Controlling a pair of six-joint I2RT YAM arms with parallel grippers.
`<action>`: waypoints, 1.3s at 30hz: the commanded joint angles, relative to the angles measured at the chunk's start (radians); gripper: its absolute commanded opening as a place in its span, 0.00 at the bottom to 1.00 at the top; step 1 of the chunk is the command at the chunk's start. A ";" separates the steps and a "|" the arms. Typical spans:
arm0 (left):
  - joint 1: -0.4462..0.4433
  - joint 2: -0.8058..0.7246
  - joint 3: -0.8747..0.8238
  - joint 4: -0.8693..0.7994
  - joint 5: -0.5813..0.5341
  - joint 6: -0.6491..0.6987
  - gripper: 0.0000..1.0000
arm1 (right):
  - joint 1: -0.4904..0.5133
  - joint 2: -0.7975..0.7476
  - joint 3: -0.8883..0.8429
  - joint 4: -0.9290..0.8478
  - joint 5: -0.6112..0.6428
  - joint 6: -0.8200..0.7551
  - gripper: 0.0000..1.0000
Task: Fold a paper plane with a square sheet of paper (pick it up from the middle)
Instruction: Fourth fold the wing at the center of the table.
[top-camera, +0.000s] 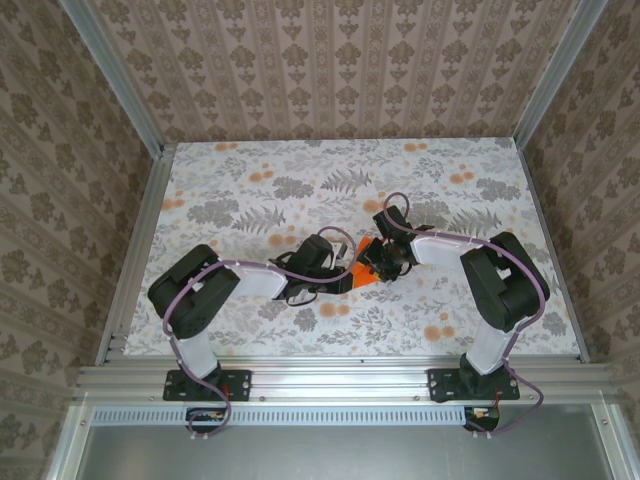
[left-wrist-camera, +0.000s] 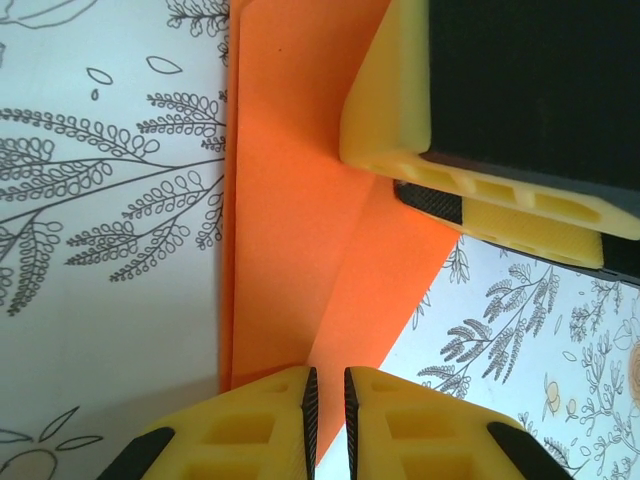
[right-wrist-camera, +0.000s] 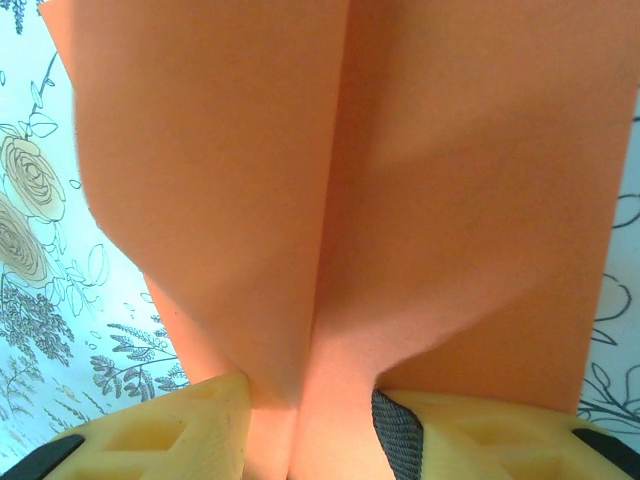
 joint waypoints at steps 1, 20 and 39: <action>0.009 0.025 0.010 -0.055 -0.034 0.001 0.18 | -0.009 0.238 -0.117 -0.193 0.239 0.002 0.46; 0.030 0.035 0.008 -0.088 0.004 -0.010 0.13 | -0.017 0.190 -0.073 -0.203 0.199 -0.040 0.45; 0.084 -0.194 -0.085 -0.040 -0.062 -0.096 0.16 | -0.007 0.285 -0.011 -0.309 0.278 -0.047 0.47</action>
